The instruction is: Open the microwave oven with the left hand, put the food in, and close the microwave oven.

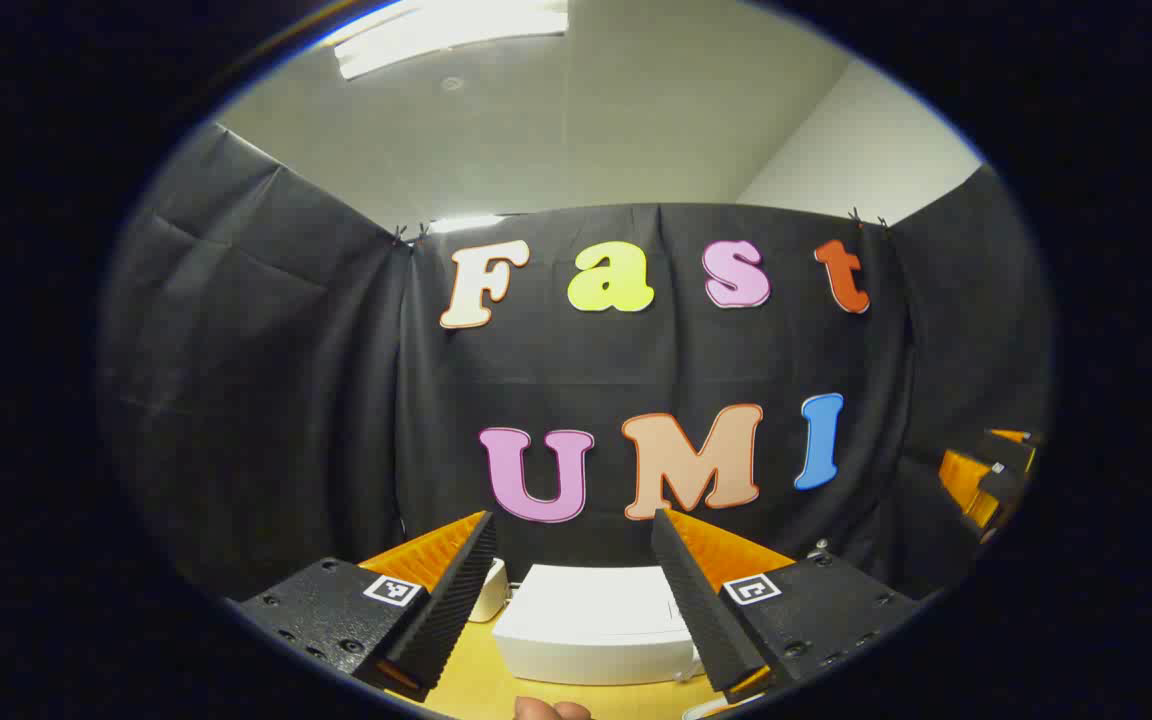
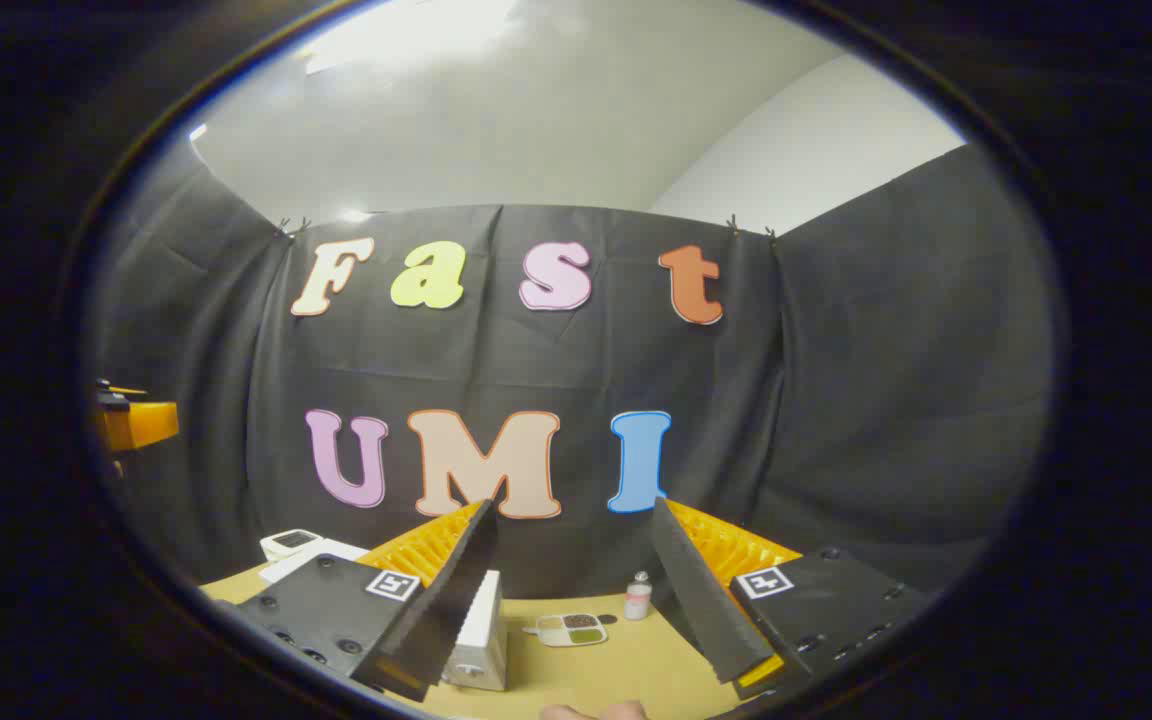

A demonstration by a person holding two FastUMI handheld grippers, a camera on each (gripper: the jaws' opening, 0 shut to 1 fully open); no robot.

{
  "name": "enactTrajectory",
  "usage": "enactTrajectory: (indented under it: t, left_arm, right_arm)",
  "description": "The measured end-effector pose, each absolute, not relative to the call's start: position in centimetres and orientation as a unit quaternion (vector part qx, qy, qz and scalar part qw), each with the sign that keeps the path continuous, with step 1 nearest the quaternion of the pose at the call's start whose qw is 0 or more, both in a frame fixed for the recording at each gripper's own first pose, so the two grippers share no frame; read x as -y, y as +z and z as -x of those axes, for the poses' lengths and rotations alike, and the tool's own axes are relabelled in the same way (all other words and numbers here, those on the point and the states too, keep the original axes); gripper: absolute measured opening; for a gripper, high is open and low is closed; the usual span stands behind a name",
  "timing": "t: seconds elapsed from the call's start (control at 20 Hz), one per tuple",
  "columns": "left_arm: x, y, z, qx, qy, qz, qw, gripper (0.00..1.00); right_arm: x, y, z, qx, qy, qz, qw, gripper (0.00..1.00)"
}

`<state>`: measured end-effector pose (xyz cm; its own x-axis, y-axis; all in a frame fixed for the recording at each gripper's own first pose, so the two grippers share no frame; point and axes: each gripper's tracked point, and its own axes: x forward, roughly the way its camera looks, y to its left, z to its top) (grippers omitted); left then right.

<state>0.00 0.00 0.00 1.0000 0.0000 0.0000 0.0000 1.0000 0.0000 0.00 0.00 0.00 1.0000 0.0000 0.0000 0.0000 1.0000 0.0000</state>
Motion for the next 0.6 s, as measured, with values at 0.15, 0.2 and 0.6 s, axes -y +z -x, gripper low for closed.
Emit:
enactTrajectory:
  t: [0.15,0.2,0.6]
  left_arm:
    - [1.5,-3.0,0.6,-0.037,-0.017,0.037,0.998,0.91]
    - [1.1,-3.7,0.7,-0.045,-0.012,0.041,0.998,0.92]
    - [0.2,-6.5,1.8,-0.052,-0.004,0.031,0.998,0.95]
  right_arm:
    - [-0.6,-0.3,0.4,-0.001,0.007,0.009,1.0,0.96]
    - [-0.8,-0.4,0.7,-0.002,0.011,0.018,1.0,0.98]
    - [-2.1,-1.2,2.3,-0.002,0.029,0.038,0.999,0.98]
